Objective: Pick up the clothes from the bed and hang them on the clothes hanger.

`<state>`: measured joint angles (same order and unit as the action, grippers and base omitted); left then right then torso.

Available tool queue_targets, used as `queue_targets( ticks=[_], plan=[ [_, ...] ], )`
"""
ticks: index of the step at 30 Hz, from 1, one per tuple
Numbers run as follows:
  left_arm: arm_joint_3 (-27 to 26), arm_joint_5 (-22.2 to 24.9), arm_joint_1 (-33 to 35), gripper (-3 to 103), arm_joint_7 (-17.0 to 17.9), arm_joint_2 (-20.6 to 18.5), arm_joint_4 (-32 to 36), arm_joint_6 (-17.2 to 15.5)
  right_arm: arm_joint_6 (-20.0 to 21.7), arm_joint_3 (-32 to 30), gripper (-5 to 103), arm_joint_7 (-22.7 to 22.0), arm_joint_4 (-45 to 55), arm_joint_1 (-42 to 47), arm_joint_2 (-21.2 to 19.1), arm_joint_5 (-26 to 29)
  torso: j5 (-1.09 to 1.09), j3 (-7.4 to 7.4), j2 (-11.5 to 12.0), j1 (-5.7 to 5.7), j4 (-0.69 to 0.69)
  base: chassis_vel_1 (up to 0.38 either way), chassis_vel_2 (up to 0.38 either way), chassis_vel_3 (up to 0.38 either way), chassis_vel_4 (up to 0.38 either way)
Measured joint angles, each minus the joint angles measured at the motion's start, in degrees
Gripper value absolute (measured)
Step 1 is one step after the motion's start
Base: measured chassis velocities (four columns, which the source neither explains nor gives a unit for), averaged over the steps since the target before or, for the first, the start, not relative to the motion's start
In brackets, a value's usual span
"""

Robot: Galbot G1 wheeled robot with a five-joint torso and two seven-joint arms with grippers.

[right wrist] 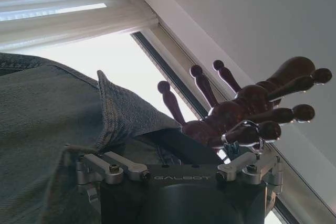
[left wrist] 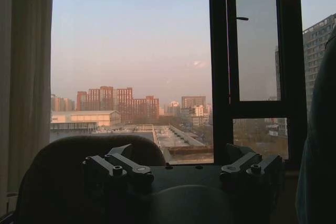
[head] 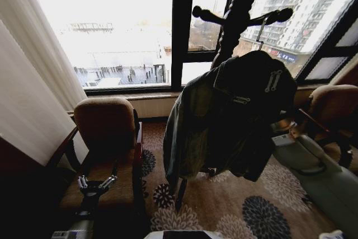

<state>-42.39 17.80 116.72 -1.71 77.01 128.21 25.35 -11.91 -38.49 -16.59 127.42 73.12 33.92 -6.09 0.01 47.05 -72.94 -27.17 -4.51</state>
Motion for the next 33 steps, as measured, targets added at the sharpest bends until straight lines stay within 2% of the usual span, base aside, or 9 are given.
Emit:
queue_targets(
  ticks=[9, 15, 20, 24, 25, 26, 29, 31, 33],
  plan=[
    [0.0, 0.0, 0.0, 100, 0.0, 0.0, 0.0, 0.0, -0.3, -8.6, 100, -4.1, 5.0, 11.0, 8.8, -2.8, -0.02, -0.01, 0.0, 0.0, 0.01, 0.0, 0.0, 0.0, 0.0],
    [0.0, 0.0, 0.0, 100, 0.0, 0.0, 0.0, 0.0, -0.2, -13.7, 100, -6.9, 6.1, 16.8, 17.0, 1.6, 0.0, -0.01, 0.0, 0.0, 0.0, 0.0, 0.0, 0.0, 0.0],
    [0.0, 0.0, 0.0, 100, 0.0, 0.0, 0.0, 0.0, 0.3, -15.3, 100, -9.1, 5.4, 19.3, 23.0, 10.3, -0.01, -0.01, 0.0, 0.0, 0.0, 0.0, 0.0, 0.0, 0.0],
    [0.0, 0.0, 0.0, 100, 0.0, 0.0, 0.0, 0.0, 1.2, -15.2, 100, -9.4, 5.8, 19.7, 28.8, 20.9, -0.01, 0.0, 0.0, 0.0, 0.01, 0.0, 0.0, 0.0, 0.0],
    [0.0, 0.0, 0.0, 100, 0.0, 0.0, 0.0, 0.0, 1.2, -15.2, 100, -9.4, 5.8, 19.7, 28.8, 20.9, -0.01, 0.0, 0.0, 0.0, 0.01, 0.0, 0.0, 0.0, 0.0],
    [0.0, 0.0, 0.0, 100, 0.0, 0.0, 0.0, 0.0, 1.4, -14.9, 100, -9.2, 6.3, 20.1, 30.8, 25.1, -0.01, 0.0, 0.0, 0.0, 0.02, 0.0, 0.0, 0.0, 0.0],
    [0.0, 0.0, 0.0, 100, 0.0, 0.0, 0.0, 0.0, 1.6, -13.5, 100, -4.7, 7.5, 21.6, 36.5, 35.9, -0.02, 0.0, 0.0, 0.0, 0.0, 0.0, 0.0, 0.0, 0.0],
    [0.0, 0.0, 0.0, 100, 0.0, 0.0, 0.0, 0.0, 1.6, -13.2, 100, -3.6, 7.6, 21.7, 37.2, 37.2, -0.02, 0.0, 0.0, 0.0, -0.01, 0.0, 0.0, 0.0, 0.0],
    [0.0, 0.0, 0.0, 100, 0.0, 0.0, 0.0, 0.0, 1.9, -11.4, 100, 0.8, 7.5, 22.2, 38.5, 42.8, -0.02, 0.0, 0.0, 0.0, 0.0, 0.0, 0.0, 0.0, 0.0]
  ],
)
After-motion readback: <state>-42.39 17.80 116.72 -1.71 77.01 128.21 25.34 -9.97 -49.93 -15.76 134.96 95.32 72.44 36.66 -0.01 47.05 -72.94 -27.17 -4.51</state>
